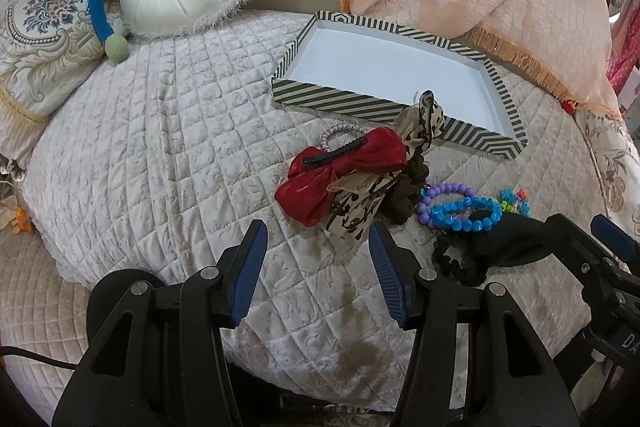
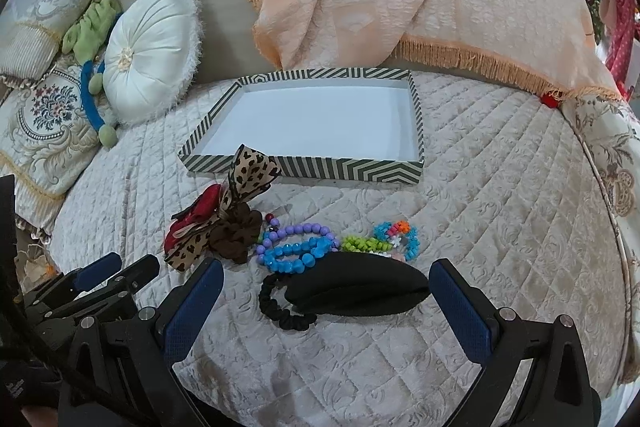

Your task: Organize jewelry

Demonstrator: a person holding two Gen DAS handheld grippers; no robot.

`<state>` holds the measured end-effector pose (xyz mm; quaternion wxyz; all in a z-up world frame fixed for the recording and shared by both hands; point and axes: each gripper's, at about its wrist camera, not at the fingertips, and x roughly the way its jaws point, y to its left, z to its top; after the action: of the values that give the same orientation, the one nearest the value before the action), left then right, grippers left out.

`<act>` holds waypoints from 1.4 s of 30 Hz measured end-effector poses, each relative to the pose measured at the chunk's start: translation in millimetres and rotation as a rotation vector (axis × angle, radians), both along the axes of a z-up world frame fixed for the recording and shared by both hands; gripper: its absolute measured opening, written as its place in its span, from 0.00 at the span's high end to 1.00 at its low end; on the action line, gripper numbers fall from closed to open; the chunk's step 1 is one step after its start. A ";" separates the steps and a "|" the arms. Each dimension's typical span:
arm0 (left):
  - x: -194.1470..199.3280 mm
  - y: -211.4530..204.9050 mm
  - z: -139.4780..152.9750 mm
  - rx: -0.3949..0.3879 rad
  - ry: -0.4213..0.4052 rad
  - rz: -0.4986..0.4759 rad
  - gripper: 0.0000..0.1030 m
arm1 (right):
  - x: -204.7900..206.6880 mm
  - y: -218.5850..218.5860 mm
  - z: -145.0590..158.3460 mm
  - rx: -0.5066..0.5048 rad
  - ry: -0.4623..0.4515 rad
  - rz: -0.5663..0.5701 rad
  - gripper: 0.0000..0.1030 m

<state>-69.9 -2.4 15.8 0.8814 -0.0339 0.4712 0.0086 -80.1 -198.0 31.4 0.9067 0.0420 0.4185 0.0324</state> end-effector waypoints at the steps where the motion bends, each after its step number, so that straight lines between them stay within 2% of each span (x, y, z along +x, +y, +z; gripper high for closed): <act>1: 0.1 -0.2 -0.1 0.001 0.000 0.001 0.49 | 0.2 0.2 0.2 0.002 0.008 0.001 0.01; 5: -0.2 -0.2 -0.3 -0.002 -0.004 0.004 0.49 | 1.1 0.5 1.4 0.008 0.031 0.004 0.01; 8: -1.2 -0.1 0.0 -0.002 -0.008 0.005 0.49 | 1.0 0.8 1.8 0.001 0.007 0.006 0.01; 9: -1.6 -0.2 0.0 -0.001 -0.008 0.005 0.49 | -0.4 1.3 0.3 -0.005 -0.029 0.006 0.01; 15: -1.6 -0.5 0.3 -0.001 -0.004 0.003 0.49 | -1.4 1.2 1.1 0.042 -0.039 0.008 0.01; 22: -1.7 -1.8 -0.1 0.004 -0.001 0.002 0.49 | 1.1 3.1 -2.8 -0.018 0.004 0.012 0.01; 42: -2.1 -1.5 -1.4 0.006 -0.001 0.003 0.49 | 2.1 6.4 -6.3 -0.014 0.010 0.024 0.01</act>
<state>-72.1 -3.8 14.3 0.8816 -0.0321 0.4708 0.0114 -78.0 -191.6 25.1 0.9044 0.0310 0.4238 0.0402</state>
